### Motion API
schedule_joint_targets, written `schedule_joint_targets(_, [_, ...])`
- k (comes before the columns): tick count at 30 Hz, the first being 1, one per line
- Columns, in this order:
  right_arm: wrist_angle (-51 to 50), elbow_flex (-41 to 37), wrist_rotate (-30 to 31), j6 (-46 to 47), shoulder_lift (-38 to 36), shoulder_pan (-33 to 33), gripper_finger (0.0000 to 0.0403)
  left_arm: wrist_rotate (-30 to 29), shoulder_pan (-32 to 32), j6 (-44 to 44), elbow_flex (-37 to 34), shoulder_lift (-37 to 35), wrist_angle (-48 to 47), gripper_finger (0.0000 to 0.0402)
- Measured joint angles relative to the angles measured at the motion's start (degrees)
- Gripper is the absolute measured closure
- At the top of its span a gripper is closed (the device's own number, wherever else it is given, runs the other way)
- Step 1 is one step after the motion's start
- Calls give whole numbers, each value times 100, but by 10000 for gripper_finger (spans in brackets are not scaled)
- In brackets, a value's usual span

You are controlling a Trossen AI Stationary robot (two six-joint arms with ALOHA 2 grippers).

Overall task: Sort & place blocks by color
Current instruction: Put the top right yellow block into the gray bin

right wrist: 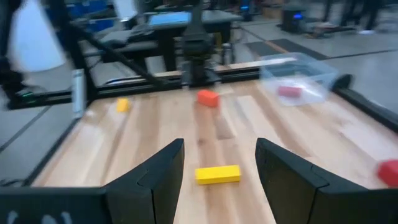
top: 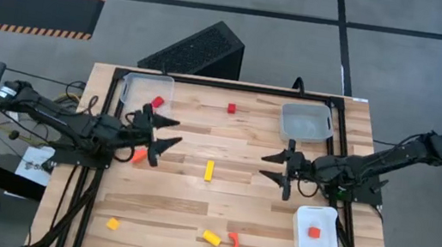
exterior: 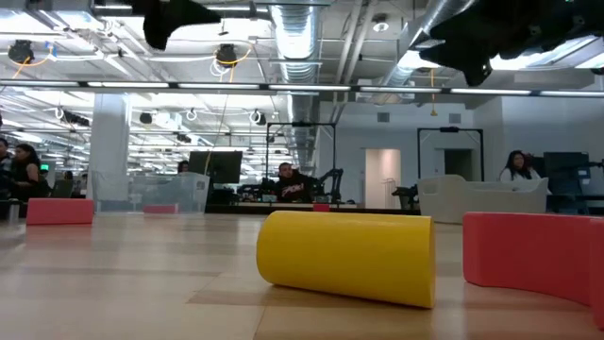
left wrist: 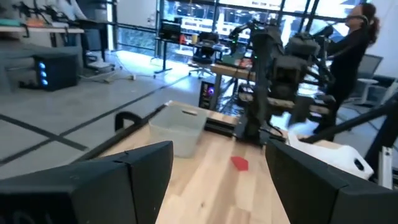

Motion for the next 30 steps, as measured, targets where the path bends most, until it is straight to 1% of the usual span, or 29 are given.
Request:
schedule_joint_targets(3, [-18,1,192,158,0,-191,182,4,-136,-36,-509,56,718,157])
schedule_joint_targets(8, [-251,-2,175,543,-2,-675,182,39,-246,9,-1283,109,1990,157])
schedule_joint_targets(10, [-339,-2,64,625,10,-841,182,47,-267,52,-1486,102,2347,157])
schedule_joint_targets(13, [-335,-2,39,639,164,-1021,182,50,-268,95,-1678,104,2555,157])
schedule_joint_targets(19, [-100,-2,22,730,661,-1342,182,35,-240,273,-1707,104,2743,157])
schedule_joint_targets(24, [386,20,22,739,1322,-1453,182,76,-240,335,-1707,104,2831,157])
schedule_joint_targets(30, [395,335,9,726,2044,-1462,182,96,-240,277,-1707,104,2833,157])
